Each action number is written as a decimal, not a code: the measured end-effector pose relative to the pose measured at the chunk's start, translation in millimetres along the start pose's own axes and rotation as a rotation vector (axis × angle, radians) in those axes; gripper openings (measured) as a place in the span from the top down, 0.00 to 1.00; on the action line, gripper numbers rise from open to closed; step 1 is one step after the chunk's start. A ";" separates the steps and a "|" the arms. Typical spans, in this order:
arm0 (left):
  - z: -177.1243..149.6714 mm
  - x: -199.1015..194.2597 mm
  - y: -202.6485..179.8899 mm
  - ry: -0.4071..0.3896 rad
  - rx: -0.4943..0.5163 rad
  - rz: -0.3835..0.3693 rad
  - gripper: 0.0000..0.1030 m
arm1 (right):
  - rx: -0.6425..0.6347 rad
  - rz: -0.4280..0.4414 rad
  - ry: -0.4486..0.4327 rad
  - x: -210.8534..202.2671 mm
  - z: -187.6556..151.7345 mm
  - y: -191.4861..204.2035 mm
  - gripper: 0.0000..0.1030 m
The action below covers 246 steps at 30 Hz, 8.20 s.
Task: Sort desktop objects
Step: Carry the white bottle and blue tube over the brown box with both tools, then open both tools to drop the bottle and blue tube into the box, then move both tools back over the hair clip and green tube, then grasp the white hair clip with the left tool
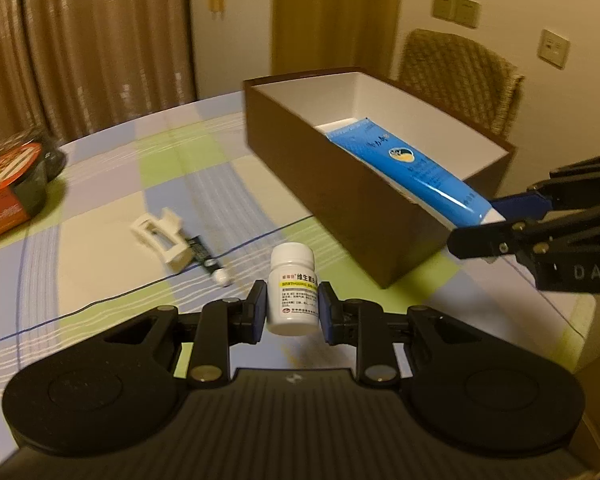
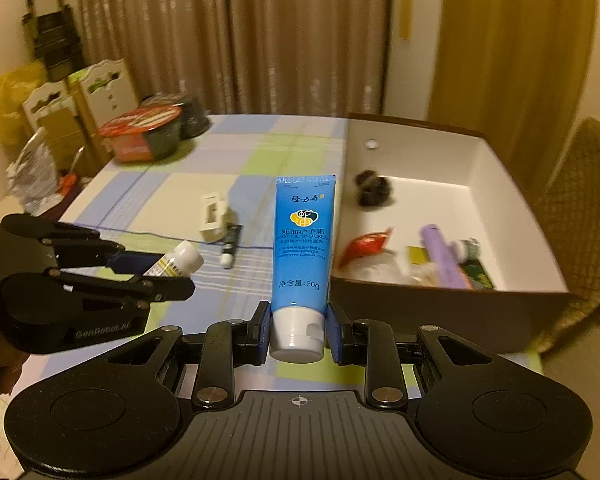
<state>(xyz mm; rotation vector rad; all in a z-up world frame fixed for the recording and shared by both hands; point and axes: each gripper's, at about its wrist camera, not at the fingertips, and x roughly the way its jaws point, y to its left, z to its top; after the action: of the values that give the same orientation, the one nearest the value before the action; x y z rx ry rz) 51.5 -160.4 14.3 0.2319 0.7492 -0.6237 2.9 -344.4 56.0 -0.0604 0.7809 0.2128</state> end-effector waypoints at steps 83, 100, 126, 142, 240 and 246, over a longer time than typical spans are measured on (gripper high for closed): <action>150.6 136.3 -89.1 -0.045 -0.001 0.159 0.71 | -0.101 0.062 0.187 120.1 57.5 -199.2 0.73; 135.6 107.9 -84.1 -0.065 -0.023 0.174 0.65 | -0.083 0.029 0.128 103.8 61.6 -191.9 0.73; 41.0 10.1 -28.0 -0.060 -0.126 0.202 0.49 | 0.016 0.023 -0.022 13.7 33.5 -94.4 0.72; -32.4 -45.3 18.2 -0.039 -0.121 0.198 0.12 | 0.061 -0.054 -0.018 -9.9 -11.2 -20.8 0.04; 38.0 154.9 156.1 0.126 0.401 -0.101 0.03 | -0.183 0.152 0.266 194.6 29.5 65.2 0.29; 40.4 178.4 165.5 0.172 0.431 -0.180 0.08 | -0.146 0.134 0.278 204.8 33.0 64.5 0.29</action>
<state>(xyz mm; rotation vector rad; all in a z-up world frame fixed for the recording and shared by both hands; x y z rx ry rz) 274.8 -124.4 -84.2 0.6258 0.8003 -0.9437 153.4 -242.7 -63.1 -0.1790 1.0468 0.3939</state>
